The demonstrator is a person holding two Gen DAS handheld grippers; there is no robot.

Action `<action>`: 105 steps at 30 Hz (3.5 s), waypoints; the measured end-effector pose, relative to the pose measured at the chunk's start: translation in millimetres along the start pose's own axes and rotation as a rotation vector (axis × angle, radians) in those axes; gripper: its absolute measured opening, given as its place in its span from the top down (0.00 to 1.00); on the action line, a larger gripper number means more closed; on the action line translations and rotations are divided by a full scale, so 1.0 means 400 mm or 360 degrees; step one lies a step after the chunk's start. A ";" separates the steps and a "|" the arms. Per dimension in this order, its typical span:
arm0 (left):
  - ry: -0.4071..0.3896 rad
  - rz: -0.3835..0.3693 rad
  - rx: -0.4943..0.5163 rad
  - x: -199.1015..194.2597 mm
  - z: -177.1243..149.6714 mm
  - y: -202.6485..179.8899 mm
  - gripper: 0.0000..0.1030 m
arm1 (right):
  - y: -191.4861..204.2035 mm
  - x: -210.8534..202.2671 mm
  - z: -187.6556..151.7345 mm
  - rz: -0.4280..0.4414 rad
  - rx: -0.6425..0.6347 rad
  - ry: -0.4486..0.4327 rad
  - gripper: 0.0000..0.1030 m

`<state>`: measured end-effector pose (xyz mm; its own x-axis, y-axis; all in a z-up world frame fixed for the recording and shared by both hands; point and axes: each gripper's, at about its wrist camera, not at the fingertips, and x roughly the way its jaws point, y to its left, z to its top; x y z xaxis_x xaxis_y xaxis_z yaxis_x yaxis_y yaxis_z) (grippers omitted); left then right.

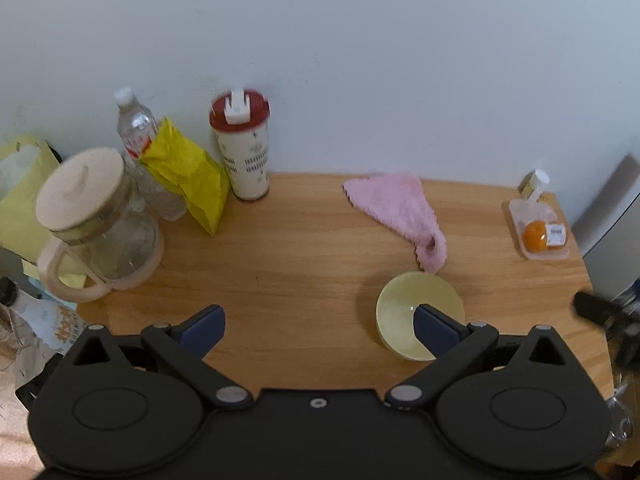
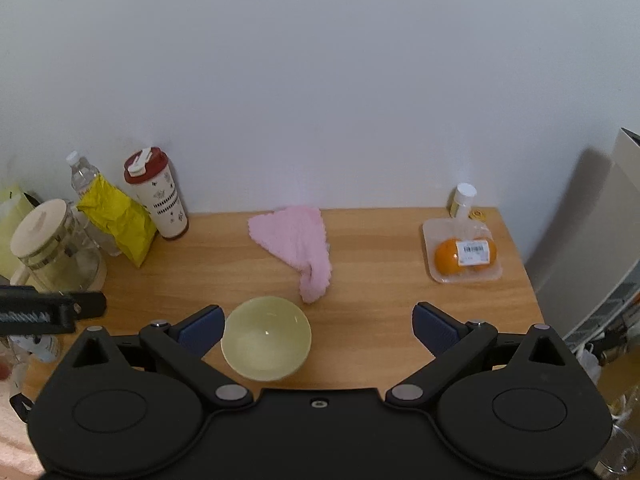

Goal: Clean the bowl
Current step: 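Lower the left tool to the bowl rim while the right tool approaches the pink cloth, then close the left gripper on the bowl rim while the right gripper pinches the pink cloth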

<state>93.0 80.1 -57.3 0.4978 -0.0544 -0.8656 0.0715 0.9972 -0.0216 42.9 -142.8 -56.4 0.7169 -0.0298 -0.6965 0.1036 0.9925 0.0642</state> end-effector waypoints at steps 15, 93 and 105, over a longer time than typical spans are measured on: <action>0.0167 -0.0125 0.0024 0.236 -0.010 -0.087 0.01 | -0.090 0.212 0.110 0.0008 -0.0327 -0.0106 0.05; 0.0469 -0.0061 -0.0650 0.572 -0.048 -0.084 0.62 | 0.006 1.004 0.203 0.0987 -0.1470 0.0402 0.13; 0.0501 -0.0147 -0.0711 0.583 -0.039 -0.056 0.74 | -0.018 0.972 0.183 0.0964 -0.1485 0.0457 0.25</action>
<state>194.1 46.0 -266.4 0.2193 -0.1932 -0.9563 -0.3051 0.9175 -0.2553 371.5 -170.1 -275.4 0.2785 0.3913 -0.8771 -0.8417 0.5393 -0.0267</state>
